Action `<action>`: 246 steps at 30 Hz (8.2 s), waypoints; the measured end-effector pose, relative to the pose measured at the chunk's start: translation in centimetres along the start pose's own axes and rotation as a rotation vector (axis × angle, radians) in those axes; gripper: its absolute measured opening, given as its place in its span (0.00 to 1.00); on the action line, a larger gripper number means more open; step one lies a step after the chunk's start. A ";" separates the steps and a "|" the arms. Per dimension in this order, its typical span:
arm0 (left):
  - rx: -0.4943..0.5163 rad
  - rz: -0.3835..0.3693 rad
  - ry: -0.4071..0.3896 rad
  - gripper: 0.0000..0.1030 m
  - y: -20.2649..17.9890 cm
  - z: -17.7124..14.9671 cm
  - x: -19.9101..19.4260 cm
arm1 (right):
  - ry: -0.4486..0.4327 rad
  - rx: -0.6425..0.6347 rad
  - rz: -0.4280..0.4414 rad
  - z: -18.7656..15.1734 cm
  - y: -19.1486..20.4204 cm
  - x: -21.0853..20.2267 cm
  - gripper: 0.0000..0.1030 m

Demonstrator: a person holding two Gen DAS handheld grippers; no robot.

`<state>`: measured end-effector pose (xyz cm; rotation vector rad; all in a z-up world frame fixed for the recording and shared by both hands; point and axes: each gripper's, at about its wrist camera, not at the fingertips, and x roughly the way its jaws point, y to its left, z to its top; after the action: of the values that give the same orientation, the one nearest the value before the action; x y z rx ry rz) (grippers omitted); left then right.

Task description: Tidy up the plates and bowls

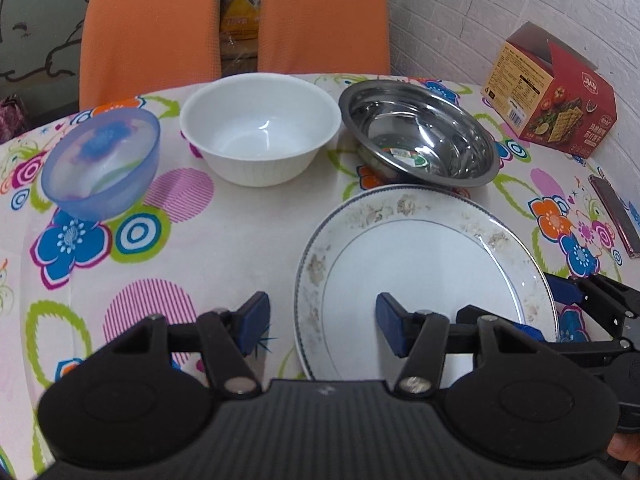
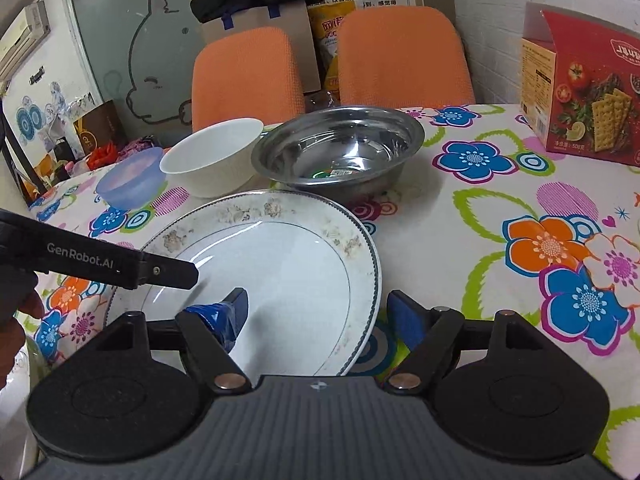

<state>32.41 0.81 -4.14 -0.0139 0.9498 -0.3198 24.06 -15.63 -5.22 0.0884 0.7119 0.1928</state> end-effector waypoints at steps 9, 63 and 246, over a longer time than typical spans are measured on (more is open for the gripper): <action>-0.021 0.090 -0.019 0.29 -1.3 -0.7 -0.7 | -0.076 -0.064 -0.059 -1.5 2.4 0.1 0.63; -0.154 0.339 -0.331 0.42 7.2 -17.2 -20.9 | -0.204 -0.085 0.190 -8.7 15.7 -10.6 0.62; 0.259 0.051 -0.062 0.64 -2.8 7.9 -4.7 | -0.004 -0.446 0.171 9.5 7.0 2.3 0.55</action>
<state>35.40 -1.60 4.65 0.2362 0.8407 -0.3914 30.95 -8.42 1.50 -0.2773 0.6432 0.5103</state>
